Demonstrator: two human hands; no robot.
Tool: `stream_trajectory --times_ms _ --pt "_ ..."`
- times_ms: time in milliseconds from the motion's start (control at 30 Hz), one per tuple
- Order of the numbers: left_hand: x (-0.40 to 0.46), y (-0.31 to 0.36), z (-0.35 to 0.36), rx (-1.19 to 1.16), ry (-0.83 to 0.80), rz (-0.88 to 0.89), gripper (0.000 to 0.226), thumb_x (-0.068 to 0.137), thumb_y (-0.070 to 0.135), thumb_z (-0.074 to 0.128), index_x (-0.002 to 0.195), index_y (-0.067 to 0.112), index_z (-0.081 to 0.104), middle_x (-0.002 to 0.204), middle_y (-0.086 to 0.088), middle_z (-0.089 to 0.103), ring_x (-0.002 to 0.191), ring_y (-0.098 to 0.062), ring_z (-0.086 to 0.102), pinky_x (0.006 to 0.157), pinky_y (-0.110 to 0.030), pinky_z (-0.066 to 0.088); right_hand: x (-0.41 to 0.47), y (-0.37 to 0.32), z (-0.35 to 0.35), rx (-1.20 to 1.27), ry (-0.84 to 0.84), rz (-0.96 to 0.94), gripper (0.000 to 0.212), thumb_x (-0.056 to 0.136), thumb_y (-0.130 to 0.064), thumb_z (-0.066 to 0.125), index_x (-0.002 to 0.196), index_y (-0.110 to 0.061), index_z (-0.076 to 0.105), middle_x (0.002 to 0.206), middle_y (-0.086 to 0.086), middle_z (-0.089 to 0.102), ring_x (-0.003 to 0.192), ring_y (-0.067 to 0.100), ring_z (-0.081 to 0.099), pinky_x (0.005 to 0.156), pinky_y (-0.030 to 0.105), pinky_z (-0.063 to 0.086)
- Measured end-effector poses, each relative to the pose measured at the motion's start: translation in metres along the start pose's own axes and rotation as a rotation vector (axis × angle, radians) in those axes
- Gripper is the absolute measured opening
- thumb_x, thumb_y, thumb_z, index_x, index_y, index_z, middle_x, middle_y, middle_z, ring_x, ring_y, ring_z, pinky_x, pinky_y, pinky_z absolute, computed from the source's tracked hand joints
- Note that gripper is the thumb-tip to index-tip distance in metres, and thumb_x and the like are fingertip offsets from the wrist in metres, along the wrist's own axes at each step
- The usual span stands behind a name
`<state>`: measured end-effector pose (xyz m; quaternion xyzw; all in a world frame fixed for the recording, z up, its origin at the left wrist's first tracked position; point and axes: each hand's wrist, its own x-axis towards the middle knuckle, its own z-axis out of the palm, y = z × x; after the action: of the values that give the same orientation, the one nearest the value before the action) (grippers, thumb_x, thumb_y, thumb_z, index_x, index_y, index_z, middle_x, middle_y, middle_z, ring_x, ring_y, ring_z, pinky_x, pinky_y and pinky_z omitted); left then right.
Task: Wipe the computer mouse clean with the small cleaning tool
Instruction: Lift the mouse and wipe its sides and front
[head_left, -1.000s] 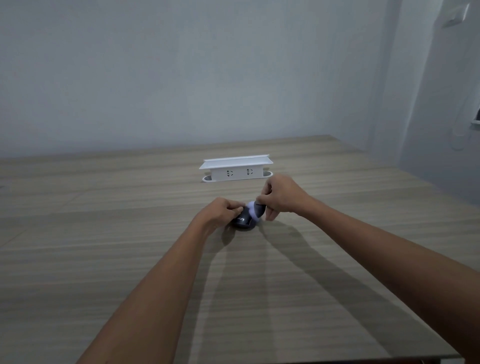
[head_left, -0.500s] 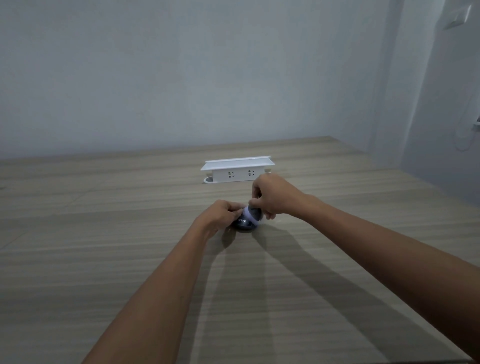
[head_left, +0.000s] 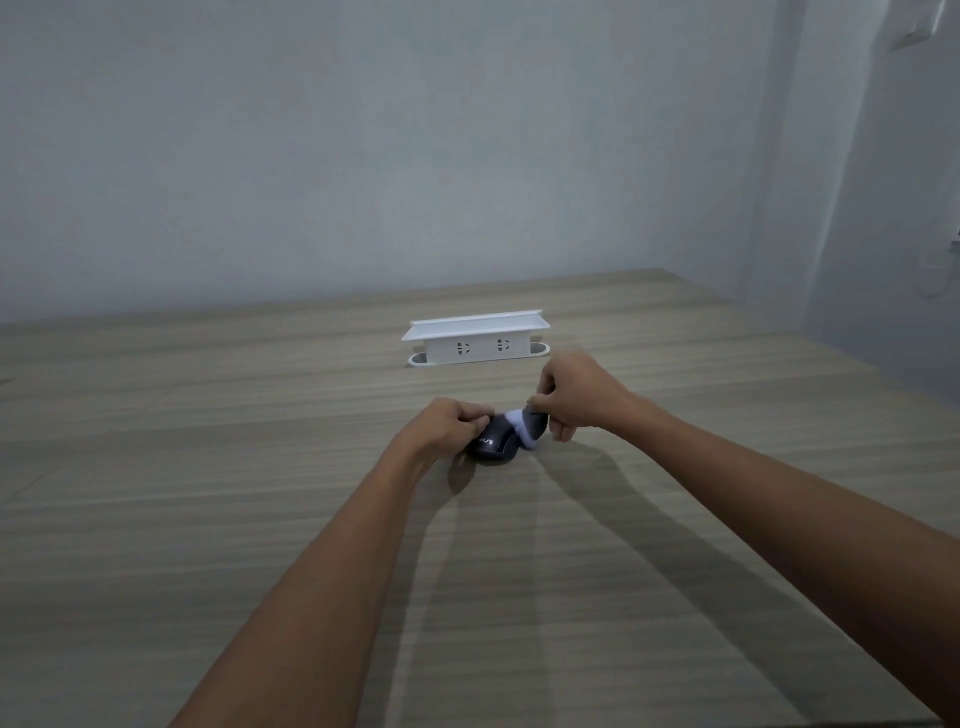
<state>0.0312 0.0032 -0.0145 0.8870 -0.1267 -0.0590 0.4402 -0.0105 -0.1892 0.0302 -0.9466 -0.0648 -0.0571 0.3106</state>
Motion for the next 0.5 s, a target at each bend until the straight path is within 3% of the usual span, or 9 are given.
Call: stream_trajectory --times_ms 100,267,500 --pt "0.003 -0.001 0.0 0.003 0.005 0.014 0.032 0.096 0.015 0.059 0.126 0.008 0.066 0.124 -0.007 0.069 0.116 -0.018 0.062 0.11 -0.033 0.044 -0.006 0.001 -0.003 0.187 -0.067 0.068 0.024 0.083 -0.001 0.059 0.073 0.0 0.081 0.059 0.016 0.073 0.05 0.022 0.07 0.055 0.025 0.061" --pt "0.001 -0.002 0.0 -0.023 0.016 0.018 0.031 0.095 0.016 0.062 0.124 0.007 0.068 0.118 -0.006 0.071 0.115 -0.021 0.064 0.109 -0.037 0.045 -0.006 0.0 -0.007 0.451 -0.216 0.189 0.019 0.091 0.0 0.062 0.091 0.017 0.071 0.067 0.022 0.074 0.055 0.025 0.072 0.056 0.026 0.062" --pt "0.0 -0.001 0.002 -0.063 0.025 0.011 0.03 0.095 0.013 0.061 0.124 0.006 0.068 0.105 -0.004 0.069 0.1 -0.015 0.061 0.106 -0.035 0.046 0.0 0.014 0.004 0.333 0.042 0.231 0.016 0.089 0.001 0.063 0.095 0.014 0.069 0.081 0.024 0.074 0.063 0.026 0.071 0.06 0.031 0.064"
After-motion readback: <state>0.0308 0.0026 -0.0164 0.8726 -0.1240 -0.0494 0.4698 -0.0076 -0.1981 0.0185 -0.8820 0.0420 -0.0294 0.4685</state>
